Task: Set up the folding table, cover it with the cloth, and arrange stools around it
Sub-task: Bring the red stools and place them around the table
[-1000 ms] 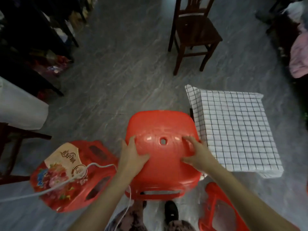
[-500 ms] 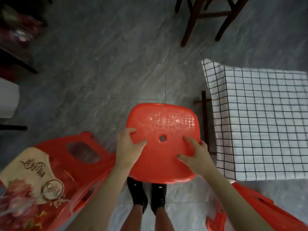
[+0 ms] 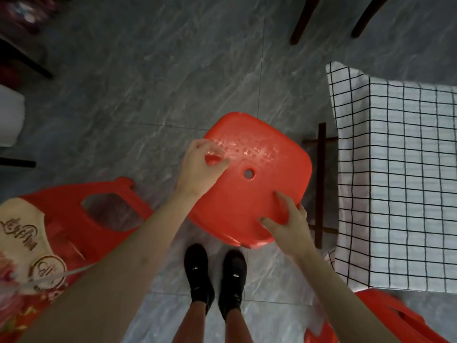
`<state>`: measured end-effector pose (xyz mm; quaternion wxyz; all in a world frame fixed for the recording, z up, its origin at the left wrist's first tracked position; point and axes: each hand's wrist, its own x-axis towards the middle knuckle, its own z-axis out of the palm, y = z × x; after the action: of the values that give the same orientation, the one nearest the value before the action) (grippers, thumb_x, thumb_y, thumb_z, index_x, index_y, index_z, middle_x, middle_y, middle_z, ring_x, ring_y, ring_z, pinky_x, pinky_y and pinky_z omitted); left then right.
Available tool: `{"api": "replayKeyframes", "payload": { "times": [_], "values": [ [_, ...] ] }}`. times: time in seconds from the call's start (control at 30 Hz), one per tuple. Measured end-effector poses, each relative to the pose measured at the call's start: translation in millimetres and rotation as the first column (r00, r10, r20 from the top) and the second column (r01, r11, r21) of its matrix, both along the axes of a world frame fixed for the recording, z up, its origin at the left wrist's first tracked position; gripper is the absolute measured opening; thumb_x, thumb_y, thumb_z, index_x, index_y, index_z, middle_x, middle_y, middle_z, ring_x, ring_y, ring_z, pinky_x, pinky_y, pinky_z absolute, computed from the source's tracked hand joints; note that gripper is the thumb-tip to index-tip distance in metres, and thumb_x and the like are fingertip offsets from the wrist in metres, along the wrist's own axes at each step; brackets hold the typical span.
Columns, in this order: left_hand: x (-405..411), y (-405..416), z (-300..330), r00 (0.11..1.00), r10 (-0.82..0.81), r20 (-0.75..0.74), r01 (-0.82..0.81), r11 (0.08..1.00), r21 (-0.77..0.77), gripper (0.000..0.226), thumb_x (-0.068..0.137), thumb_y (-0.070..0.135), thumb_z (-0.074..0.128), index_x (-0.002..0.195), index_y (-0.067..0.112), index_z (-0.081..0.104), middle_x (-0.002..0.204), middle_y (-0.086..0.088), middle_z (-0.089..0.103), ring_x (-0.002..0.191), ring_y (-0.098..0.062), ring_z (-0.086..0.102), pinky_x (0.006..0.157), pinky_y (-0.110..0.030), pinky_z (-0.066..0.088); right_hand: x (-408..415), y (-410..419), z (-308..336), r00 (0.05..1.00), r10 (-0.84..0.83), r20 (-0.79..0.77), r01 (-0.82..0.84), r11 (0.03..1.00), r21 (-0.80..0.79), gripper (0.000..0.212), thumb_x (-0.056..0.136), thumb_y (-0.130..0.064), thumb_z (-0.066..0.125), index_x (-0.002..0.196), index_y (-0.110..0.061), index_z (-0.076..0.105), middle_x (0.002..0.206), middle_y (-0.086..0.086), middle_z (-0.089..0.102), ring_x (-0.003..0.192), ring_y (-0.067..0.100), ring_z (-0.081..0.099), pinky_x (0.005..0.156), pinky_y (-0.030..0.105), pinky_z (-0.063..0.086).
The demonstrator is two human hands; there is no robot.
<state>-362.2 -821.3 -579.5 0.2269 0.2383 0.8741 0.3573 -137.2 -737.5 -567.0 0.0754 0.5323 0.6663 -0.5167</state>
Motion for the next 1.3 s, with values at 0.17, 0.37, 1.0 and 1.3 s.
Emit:
{"api": "replayKeyframes", "payload": {
  "times": [0.17,0.37,1.0,1.3],
  "values": [
    [-4,-17,-2,0.973,-0.21,-0.092,0.207,0.977,-0.046,0.029,0.073,0.031,0.076,0.101,0.028,0.067,0.145,-0.001,0.042,0.135,-0.016,0.042,0.113,-0.037,0.033,1,-1,1,0.99,0.144,0.013,-0.144,0.989,0.022,0.074,0.077,-0.018,0.076,0.143,-0.028,0.043,0.15,0.013,0.024,0.137,0.027,0.032,0.113,0.034,0.028],
    [31,-75,7,0.934,-0.314,-0.17,0.292,0.946,-0.142,0.036,0.07,0.034,0.07,0.105,0.023,0.066,0.152,-0.009,0.036,0.138,-0.026,0.038,0.11,-0.051,0.032,-5,-14,15,0.945,0.326,0.029,-0.327,0.938,0.12,0.078,0.076,-0.015,0.074,0.145,-0.024,0.039,0.154,0.014,0.021,0.142,0.029,0.023,0.117,0.039,0.024],
    [44,-328,23,0.943,0.224,-0.248,-0.293,0.911,-0.29,0.039,0.068,0.037,0.054,0.103,0.023,0.065,0.145,-0.012,0.043,0.127,-0.038,0.042,0.102,-0.056,0.039,-132,-188,43,0.411,0.912,0.024,-0.897,0.399,0.188,0.069,0.075,-0.015,0.073,0.138,-0.02,0.046,0.141,0.009,0.038,0.127,0.029,0.039,0.109,0.031,0.03],
    [89,-450,-11,0.835,0.458,-0.303,-0.546,0.757,-0.359,0.05,0.089,0.043,0.048,0.134,0.021,0.05,0.154,-0.015,0.029,0.14,-0.041,0.027,0.111,-0.059,0.029,-160,-297,31,0.226,0.974,-0.007,-0.968,0.225,0.113,0.07,0.077,-0.018,0.066,0.142,-0.026,0.041,0.136,0.004,0.039,0.131,0.022,0.035,0.113,0.036,0.03]
  ]
}}
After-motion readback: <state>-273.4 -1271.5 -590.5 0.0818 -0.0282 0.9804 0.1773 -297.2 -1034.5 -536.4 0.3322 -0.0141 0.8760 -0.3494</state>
